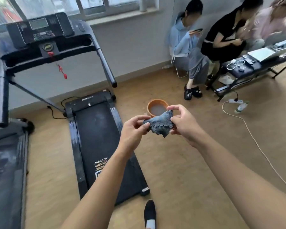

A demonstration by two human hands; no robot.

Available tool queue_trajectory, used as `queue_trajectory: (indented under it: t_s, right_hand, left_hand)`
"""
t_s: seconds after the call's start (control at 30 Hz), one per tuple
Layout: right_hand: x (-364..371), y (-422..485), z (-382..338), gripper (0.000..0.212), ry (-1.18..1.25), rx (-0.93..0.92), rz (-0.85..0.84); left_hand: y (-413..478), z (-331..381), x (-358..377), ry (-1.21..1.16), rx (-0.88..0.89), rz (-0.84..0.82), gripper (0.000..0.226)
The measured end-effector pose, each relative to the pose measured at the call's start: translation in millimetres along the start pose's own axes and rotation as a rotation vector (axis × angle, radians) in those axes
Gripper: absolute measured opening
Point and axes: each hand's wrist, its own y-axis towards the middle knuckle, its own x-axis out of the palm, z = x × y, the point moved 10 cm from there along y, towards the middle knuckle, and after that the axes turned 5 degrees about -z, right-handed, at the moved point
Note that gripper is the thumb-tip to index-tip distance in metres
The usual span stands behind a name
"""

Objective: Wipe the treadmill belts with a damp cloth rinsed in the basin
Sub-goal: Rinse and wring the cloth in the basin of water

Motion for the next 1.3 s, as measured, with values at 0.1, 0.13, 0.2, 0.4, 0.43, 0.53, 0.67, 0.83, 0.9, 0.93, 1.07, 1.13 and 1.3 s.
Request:
queue_trajectory:
  t_s: [0.1, 0.13, 0.2, 0.4, 0.43, 0.53, 0.67, 0.83, 0.9, 0.93, 1.07, 1.13, 1.3]
  right_hand:
    - [-39, 33, 17, 0.040, 0.022, 0.029, -0.004]
    - [-53, 47, 20, 0.038, 0.029, 0.037, -0.009]
    - [-77, 73, 27, 0.032, 0.040, 0.040, -0.026]
    - [-149, 173, 23, 0.026, 0.104, 0.062, -0.150]
    - [-159, 187, 20, 0.025, 0.115, 0.076, -0.173]
    - [-182, 230, 6, 0.021, 0.071, 0.075, -0.249]
    - [-184, 297, -21, 0.006, 0.002, 0.052, -0.368]
    - [-163, 385, -45, 0.015, -0.057, 0.070, -0.488]
    - [-160, 418, -51, 0.013, -0.051, 0.095, -0.498]
    - [-158, 435, -53, 0.015, -0.043, 0.109, -0.496]
    - [-163, 506, -58, 0.018, -0.007, 0.173, -0.445]
    - [-172, 543, -63, 0.019, -0.038, 0.174, -0.421]
    - [-202, 618, -89, 0.003, -0.068, 0.119, -0.408]
  left_hand:
    - [41, -5, 39, 0.115, -0.056, 0.005, 0.016]
    - [55, -4, 52, 0.176, -0.052, 0.024, 0.015]
    - [81, 0, 79, 0.281, -0.008, 0.046, 0.013]
    - [174, 24, 168, 0.280, 0.031, 0.038, 0.020]
    - [188, 26, 177, 0.299, 0.030, 0.063, 0.021]
    - [229, 34, 196, 0.376, 0.059, 0.124, 0.022]
    - [277, 48, 192, 0.449, 0.075, 0.281, 0.027]
    - [337, 49, 168, 0.493, 0.100, 0.461, 0.023]
    - [369, 40, 156, 0.466, 0.076, 0.493, 0.023]
    - [387, 33, 151, 0.445, 0.058, 0.492, 0.024]
    - [467, 22, 138, 0.282, -0.031, 0.486, 0.019]
    - [507, 21, 129, 0.208, -0.085, 0.501, 0.018]
    - [592, 48, 108, 0.167, -0.094, 0.492, 0.018]
